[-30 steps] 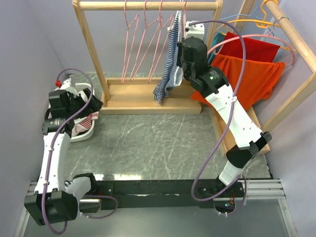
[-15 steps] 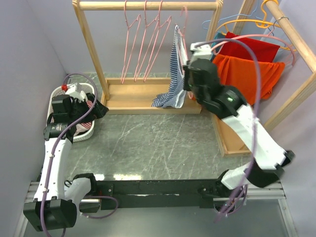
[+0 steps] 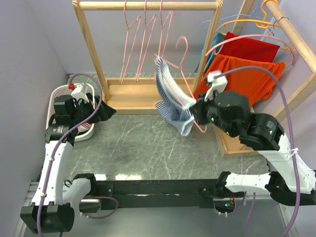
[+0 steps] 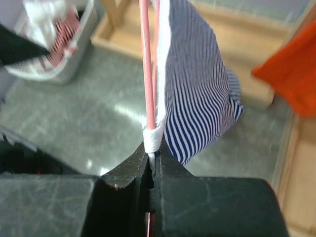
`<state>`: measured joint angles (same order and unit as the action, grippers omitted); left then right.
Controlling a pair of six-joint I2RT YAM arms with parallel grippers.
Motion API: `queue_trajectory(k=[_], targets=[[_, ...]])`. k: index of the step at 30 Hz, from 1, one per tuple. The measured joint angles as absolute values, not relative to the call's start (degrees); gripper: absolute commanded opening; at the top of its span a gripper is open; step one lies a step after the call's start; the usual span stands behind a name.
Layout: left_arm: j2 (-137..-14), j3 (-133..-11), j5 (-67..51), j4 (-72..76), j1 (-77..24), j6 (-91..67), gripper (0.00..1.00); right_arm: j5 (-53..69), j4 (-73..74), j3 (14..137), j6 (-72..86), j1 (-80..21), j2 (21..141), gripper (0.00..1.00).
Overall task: Remove the tank top from the hanger
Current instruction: Pick up the hanger from the clothesline, then remove the tank top from the hanger.
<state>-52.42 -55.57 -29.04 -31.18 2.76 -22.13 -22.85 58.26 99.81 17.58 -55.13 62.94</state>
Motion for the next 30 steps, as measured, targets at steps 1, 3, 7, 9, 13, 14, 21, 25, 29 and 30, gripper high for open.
queue_trajectory(k=[1, 3, 7, 9, 13, 14, 21, 25, 29, 30], targets=[[-52.1, -55.57, -29.34, -31.2, 2.28, -22.11, 0.99, -22.72, 59.31, 97.71, 18.96, -55.77, 62.06, 0.0], [-51.33, -55.57, -29.78, -31.27, 1.39, -22.06, 0.99, -22.59, 61.08, 94.5, 21.52, -56.73, 60.73, 0.0], [-49.67, -55.18, -30.39, -31.05, -1.61, -22.13, 1.0, -20.8, 64.9, 89.45, 26.46, -59.09, 57.01, 0.0], [-49.06, -54.65, -30.46, -31.03, -3.9, -22.33, 0.99, -19.2, 65.58, 87.53, 27.97, -59.9, 54.54, 0.0], [-48.56, -54.54, -29.89, -30.24, -8.93, -23.75, 0.99, -17.67, 67.05, 84.36, 30.61, -60.84, 50.46, 0.0], [-48.47, -54.54, -29.58, -29.8, -10.07, -24.16, 0.99, -17.8, 67.11, 83.83, 31.0, -60.9, 49.52, 0.0], [-48.95, -54.89, -27.18, -29.3, -13.61, -25.47, 0.99, -15.84, 65.93, 83.61, 30.72, -60.99, 47.68, 0.0], [-49.43, -55.55, -27.24, -27.66, -16.01, -26.72, 1.0, -10.15, 64.86, 82.63, 29.5, -61.25, 48.45, 0.0], [-50.28, -55.94, -26.79, -24.1, -21.54, -28.77, 0.99, -6.09, 63.02, 78.43, 29.3, -63.77, 49.08, 0.0], [-50.48, -55.94, -26.35, -23.16, -23.24, -29.32, 0.99, -5.48, 62.83, 77.6, 29.32, -64.79, 49.28, 0.0]])
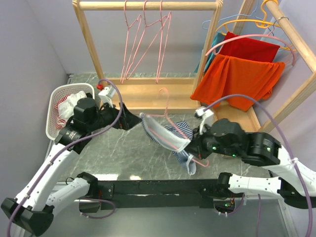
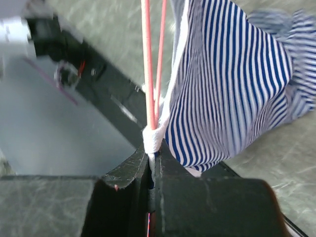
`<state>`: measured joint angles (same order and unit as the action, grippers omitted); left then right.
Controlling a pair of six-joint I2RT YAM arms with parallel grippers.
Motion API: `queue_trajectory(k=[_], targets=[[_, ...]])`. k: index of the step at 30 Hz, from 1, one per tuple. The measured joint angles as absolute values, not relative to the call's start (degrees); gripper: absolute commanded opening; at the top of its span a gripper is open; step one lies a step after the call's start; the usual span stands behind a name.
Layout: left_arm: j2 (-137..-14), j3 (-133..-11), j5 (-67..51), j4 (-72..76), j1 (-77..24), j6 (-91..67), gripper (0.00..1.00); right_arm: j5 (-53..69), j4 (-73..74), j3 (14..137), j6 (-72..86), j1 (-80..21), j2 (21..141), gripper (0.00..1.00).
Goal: Remove the tank top from the hanger
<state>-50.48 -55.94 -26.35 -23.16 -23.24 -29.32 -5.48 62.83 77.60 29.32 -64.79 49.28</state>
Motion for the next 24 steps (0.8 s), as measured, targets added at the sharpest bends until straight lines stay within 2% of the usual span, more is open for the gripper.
queue_trajectory(k=[10, 20, 24], targets=[[-55.11, -55.96, -15.0, -19.2, -37.41, -32.23, 0.99, -5.85, 59.11, 75.88, 29.21, -69.63, 51.24, 0.0], [-48.01, -55.59, 1.96, -23.27, -38.79, -34.94, 0.99, -14.63, 57.36, 75.9, 29.52, -69.89, 49.15, 0.0], [-47.4, -55.48, 3.97, -22.11, -38.76, -35.68, 0.94, -15.31, 56.21, 75.9, 29.58, -69.89, 47.92, 0.0]])
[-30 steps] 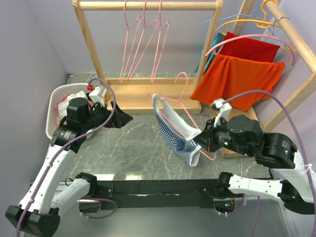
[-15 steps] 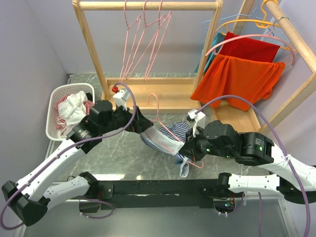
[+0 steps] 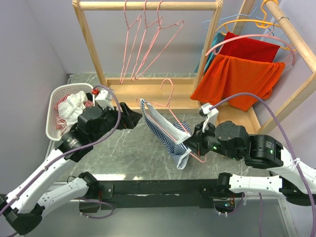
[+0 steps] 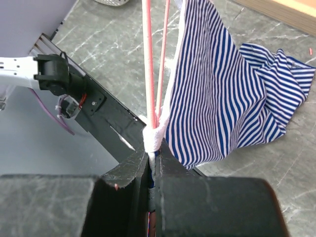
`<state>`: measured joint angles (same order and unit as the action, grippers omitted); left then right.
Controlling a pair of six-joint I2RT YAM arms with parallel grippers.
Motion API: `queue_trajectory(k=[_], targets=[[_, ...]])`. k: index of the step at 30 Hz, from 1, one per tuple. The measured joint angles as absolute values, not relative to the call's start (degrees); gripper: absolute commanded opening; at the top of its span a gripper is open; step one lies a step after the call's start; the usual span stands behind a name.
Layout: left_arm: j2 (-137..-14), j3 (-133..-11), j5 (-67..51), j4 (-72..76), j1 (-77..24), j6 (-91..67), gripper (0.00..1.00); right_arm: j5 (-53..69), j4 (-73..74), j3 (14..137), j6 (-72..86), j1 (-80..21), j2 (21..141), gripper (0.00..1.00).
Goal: Remove the tank top from the hanger
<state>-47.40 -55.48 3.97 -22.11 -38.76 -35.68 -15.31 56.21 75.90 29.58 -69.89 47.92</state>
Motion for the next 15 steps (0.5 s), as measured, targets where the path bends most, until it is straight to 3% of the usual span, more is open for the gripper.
queue_trajectory(k=[15], targets=[[-54.26, -52.71, 6.39, -11.55, -39.27, -36.53, 0.79, -13.89, 53.54, 75.7, 29.52, -69.89, 46.7, 0.0]])
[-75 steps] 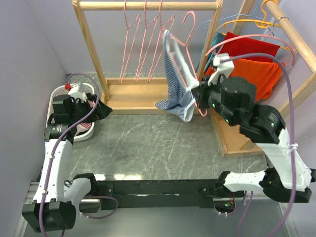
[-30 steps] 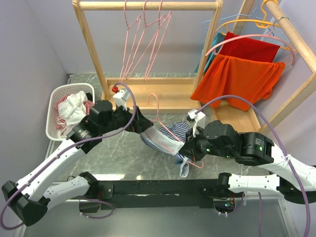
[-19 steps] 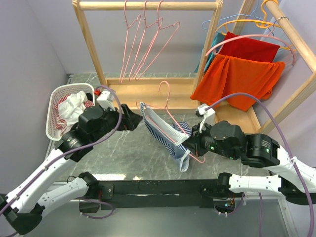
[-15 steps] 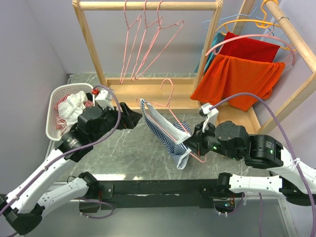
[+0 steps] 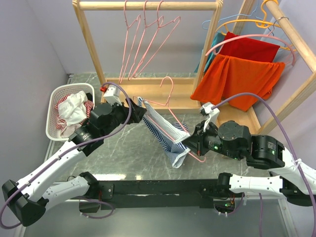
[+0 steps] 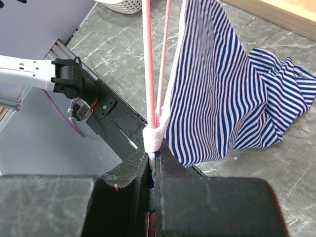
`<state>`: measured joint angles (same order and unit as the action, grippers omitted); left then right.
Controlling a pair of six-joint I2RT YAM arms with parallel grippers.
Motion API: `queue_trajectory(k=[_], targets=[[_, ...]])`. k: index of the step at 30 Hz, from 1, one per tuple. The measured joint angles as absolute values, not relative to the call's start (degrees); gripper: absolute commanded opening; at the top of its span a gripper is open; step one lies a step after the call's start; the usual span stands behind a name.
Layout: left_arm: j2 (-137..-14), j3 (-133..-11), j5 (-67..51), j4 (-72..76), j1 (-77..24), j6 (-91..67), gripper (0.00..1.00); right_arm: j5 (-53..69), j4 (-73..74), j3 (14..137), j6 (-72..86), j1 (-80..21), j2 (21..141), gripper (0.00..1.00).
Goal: Remove the tank top from the hanger
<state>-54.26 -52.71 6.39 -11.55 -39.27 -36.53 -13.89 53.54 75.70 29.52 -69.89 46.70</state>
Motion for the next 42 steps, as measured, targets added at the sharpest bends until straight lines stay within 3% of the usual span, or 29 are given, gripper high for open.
queue_trajectory(k=[3, 4, 10, 14, 18, 21, 23, 24, 36, 42], targets=[[-53.43, -52.53, 7.92, -9.67, -39.48, -36.4, 0.74, -13.8, 53.54, 75.7, 29.52, -69.89, 47.0, 0.0], [-52.9, -52.34, 8.36, -8.99, -39.53, -36.32, 0.65, -13.74, 53.52, 75.7, 29.52, -69.89, 47.13, 0.0], [-52.77, -52.29, 9.5, -7.07, -39.59, -35.59, 0.39, -13.02, 53.45, 75.66, 29.52, -69.89, 47.57, 0.0], [-54.3, -52.29, 9.76, -6.68, -39.59, -35.16, 0.44, -12.84, 53.25, 75.66, 29.52, -69.89, 47.53, 0.0], [-55.42, -52.29, 9.76, -6.7, -39.59, -35.05, 0.4, -12.86, 53.21, 75.66, 29.52, -69.89, 47.31, 0.0], [-55.51, -52.29, 9.82, -6.66, -39.64, -34.85, 0.25, -12.86, 53.21, 75.64, 29.52, -69.89, 47.0, 0.0], [-55.51, -52.29, 9.91, -6.61, -39.64, -34.76, 0.03, -12.86, 53.21, 75.64, 29.52, -69.89, 46.83, 0.0], [-55.53, -52.29, 9.98, -6.63, -39.68, -34.61, 0.01, -12.86, 53.21, 75.61, 29.52, -69.89, 46.78, 0.0], [-56.03, -54.24, 18.7, -11.49, -39.38, -33.98, 0.01, -10.52, 53.6, 74.52, 28.86, -69.89, 47.55, 0.0], [-57.41, -56.03, 19.66, -14.5, -34.11, -33.69, 0.01, -7.55, 53.58, 74.48, 27.88, -69.89, 49.06, 0.0]])
